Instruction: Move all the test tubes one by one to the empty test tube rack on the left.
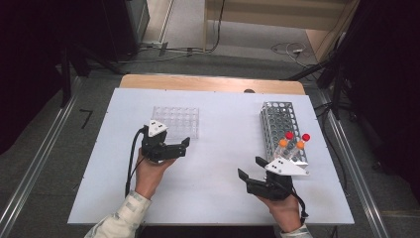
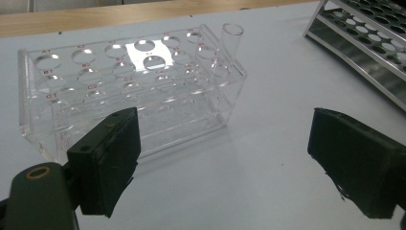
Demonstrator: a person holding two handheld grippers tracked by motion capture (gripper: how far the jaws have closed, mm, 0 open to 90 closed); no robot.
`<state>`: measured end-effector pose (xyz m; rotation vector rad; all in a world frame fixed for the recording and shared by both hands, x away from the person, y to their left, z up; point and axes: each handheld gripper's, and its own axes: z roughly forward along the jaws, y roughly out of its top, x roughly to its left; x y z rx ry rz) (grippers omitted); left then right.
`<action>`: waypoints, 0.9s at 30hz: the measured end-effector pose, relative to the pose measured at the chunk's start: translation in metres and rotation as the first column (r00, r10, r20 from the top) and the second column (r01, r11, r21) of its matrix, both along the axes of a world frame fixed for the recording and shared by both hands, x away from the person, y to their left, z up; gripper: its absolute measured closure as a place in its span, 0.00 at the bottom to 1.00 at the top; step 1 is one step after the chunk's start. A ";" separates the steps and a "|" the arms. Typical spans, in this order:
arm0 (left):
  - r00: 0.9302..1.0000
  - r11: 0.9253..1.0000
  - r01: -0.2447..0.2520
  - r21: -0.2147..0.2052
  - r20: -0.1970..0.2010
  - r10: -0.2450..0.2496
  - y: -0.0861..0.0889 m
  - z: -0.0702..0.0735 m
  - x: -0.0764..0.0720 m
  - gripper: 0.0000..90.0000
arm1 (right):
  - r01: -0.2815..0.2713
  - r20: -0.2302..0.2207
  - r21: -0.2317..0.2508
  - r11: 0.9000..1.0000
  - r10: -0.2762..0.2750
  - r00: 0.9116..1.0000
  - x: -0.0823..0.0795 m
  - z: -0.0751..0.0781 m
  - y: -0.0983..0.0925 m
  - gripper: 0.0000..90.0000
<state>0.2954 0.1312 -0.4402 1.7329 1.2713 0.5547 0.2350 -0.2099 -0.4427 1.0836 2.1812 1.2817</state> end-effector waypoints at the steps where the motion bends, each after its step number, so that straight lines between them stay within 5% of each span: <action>1: 1.000 1.000 -0.003 -0.007 0.005 0.003 0.001 0.001 0.000 0.12 | 0.006 0.006 -0.002 1.000 -0.006 1.000 -0.002 0.001 -0.003 0.28; 17: 0.999 1.000 -0.024 -0.001 0.021 0.024 0.006 0.003 -0.003 0.09 | 0.098 0.023 0.007 0.995 -0.099 0.995 -0.017 0.007 -0.049 0.28; 27: 1.000 1.000 -0.020 0.001 0.010 0.020 0.006 0.001 -0.003 0.09 | 0.202 0.027 0.037 0.979 -0.203 0.979 -0.022 0.007 -0.085 0.28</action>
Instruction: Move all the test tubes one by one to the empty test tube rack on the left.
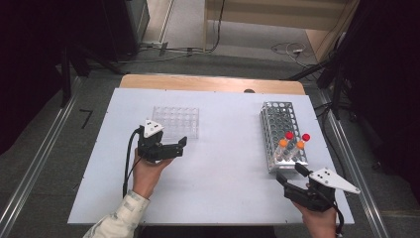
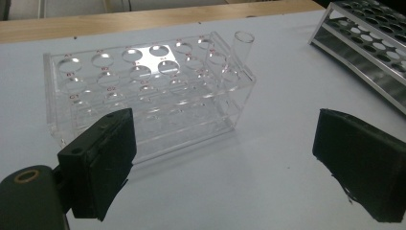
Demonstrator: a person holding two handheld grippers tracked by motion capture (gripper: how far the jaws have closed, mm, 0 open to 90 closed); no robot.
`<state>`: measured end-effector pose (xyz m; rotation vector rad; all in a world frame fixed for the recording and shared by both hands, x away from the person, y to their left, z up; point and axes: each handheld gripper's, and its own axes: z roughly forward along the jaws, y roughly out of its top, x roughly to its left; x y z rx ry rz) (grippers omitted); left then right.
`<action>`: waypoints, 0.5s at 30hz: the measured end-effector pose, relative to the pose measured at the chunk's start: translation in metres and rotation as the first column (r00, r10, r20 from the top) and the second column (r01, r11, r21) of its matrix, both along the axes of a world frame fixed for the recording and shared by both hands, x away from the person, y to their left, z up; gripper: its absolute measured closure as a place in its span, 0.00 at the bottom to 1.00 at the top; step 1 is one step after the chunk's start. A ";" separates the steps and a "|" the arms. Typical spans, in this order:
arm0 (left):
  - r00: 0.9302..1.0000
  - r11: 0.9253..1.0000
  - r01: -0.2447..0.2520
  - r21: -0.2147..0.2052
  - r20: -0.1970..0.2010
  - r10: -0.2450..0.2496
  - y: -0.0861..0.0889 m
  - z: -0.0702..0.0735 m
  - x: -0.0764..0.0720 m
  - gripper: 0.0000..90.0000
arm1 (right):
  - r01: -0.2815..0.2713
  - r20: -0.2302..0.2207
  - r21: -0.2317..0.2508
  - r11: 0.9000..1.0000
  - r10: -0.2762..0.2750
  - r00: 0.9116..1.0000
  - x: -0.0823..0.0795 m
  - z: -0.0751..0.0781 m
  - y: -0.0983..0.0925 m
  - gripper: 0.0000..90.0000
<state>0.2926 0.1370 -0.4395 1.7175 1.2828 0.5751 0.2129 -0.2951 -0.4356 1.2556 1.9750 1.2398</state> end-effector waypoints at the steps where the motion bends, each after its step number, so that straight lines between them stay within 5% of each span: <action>1: 1.000 1.000 -0.001 0.001 -0.001 0.001 0.000 0.000 0.000 0.09 | 0.016 -0.005 0.008 1.000 -0.016 1.000 0.000 -0.001 -0.004 0.29; 15: 1.000 1.000 -0.005 -0.005 0.004 0.005 0.001 0.001 -0.001 0.09 | 0.080 0.003 -0.028 0.996 -0.080 0.997 0.017 -0.011 -0.014 0.39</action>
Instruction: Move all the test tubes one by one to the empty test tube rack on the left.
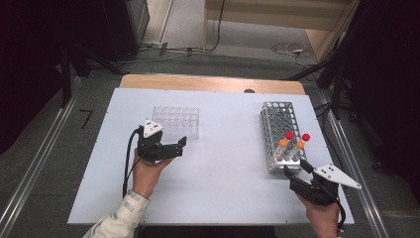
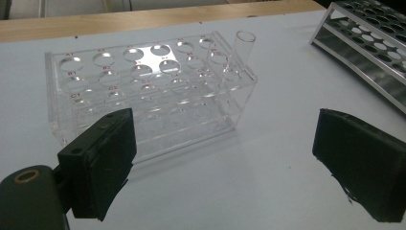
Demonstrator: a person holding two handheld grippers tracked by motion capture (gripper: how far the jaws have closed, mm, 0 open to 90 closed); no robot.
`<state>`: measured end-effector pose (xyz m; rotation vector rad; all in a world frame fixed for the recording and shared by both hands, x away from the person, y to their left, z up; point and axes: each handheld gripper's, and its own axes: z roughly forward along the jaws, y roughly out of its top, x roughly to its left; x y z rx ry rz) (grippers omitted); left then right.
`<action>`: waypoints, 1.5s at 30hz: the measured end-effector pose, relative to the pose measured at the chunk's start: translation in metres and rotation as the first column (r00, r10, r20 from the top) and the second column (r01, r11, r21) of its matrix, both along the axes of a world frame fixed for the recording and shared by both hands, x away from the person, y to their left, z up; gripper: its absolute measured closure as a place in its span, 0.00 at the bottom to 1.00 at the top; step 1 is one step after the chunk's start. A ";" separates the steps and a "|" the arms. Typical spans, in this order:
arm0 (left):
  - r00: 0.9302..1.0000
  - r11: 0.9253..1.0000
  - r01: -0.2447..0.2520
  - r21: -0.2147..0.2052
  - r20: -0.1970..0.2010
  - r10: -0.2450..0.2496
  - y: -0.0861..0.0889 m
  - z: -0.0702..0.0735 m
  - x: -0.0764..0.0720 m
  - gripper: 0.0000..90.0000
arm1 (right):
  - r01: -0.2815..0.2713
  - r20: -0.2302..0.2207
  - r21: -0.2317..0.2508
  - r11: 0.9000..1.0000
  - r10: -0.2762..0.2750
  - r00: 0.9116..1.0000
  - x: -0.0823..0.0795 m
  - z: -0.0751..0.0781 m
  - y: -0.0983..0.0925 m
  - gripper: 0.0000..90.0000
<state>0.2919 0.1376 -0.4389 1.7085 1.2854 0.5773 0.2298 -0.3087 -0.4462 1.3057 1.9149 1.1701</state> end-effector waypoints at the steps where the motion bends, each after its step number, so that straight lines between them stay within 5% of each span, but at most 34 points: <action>1: 1.000 1.000 -0.001 -0.001 0.000 0.001 0.000 0.000 0.000 0.09 | 0.006 0.000 0.000 1.000 -0.006 1.000 0.002 -0.001 0.000 0.41; 16: 1.000 1.000 0.002 0.008 -0.004 -0.002 0.000 -0.001 0.001 0.10 | 0.042 -0.017 0.014 0.999 -0.041 0.999 0.025 -0.010 0.002 0.68; 33: 1.000 1.000 0.003 0.010 -0.007 -0.003 0.000 -0.001 0.001 0.10 | 0.042 0.000 -0.021 0.999 -0.042 0.999 0.032 -0.012 0.007 0.80; 45: 1.000 1.000 0.002 0.009 -0.004 -0.002 0.000 -0.001 0.001 0.10 | 0.045 0.106 0.036 0.998 -0.048 0.993 0.016 0.024 -0.002 0.81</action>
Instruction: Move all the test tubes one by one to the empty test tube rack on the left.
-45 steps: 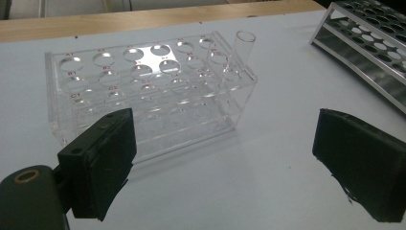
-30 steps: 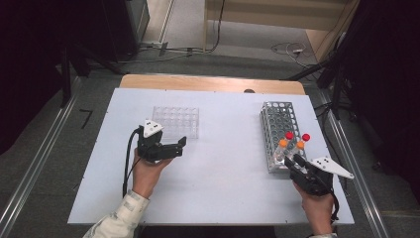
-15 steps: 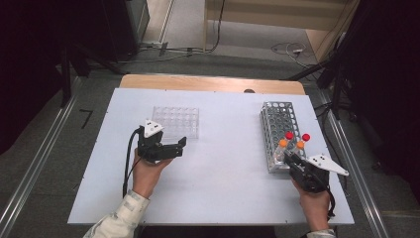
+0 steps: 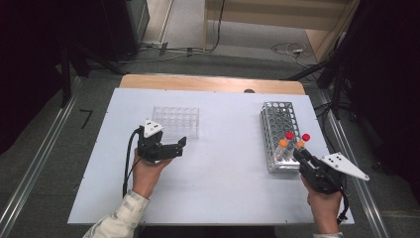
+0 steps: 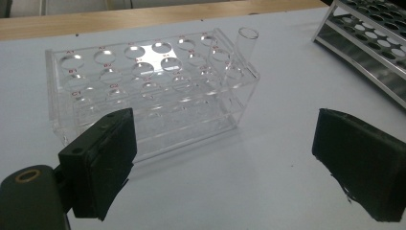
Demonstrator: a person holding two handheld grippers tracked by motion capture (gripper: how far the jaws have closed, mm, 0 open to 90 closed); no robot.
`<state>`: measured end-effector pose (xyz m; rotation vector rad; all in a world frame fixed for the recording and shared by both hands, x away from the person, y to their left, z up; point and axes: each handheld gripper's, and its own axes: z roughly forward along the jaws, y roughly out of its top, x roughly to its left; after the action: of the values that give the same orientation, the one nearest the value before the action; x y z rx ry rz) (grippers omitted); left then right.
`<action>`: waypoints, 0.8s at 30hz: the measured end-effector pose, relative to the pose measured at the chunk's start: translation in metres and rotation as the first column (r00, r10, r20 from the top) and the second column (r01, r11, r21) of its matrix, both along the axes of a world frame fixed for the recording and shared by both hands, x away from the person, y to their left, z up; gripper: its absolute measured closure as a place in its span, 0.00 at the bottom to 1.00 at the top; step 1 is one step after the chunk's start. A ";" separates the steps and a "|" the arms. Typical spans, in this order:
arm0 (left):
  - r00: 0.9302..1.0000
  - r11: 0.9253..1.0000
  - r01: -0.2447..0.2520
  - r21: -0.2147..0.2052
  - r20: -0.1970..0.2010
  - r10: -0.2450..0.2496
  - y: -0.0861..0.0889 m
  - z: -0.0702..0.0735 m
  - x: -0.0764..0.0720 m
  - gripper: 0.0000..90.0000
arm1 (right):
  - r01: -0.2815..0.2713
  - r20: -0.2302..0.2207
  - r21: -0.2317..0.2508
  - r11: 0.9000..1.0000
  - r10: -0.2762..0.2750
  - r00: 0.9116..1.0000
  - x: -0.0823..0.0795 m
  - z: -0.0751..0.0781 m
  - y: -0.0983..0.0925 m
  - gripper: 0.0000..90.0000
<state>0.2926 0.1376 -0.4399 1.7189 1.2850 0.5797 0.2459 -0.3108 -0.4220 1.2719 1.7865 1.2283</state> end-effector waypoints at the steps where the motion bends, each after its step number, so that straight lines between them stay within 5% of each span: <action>1: 1.000 1.000 -0.001 0.000 0.000 0.001 0.000 0.000 0.000 0.10 | -0.002 0.010 0.004 1.000 0.002 1.000 -0.002 0.003 0.000 0.81; 12: 1.000 1.000 -0.011 -0.002 -0.002 0.011 0.001 0.001 0.001 0.10 | -0.049 0.038 0.003 0.999 0.049 0.998 -0.013 0.019 0.008 0.81; 24: 1.000 1.000 -0.018 -0.012 0.009 0.018 0.003 0.005 -0.002 0.10 | -0.169 0.034 -0.020 0.985 0.170 0.985 -0.008 0.026 0.054 0.81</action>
<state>0.2909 0.1402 -0.4350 1.6945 1.2958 0.5882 0.2381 -0.2572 -0.3961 1.0998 1.9064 1.3171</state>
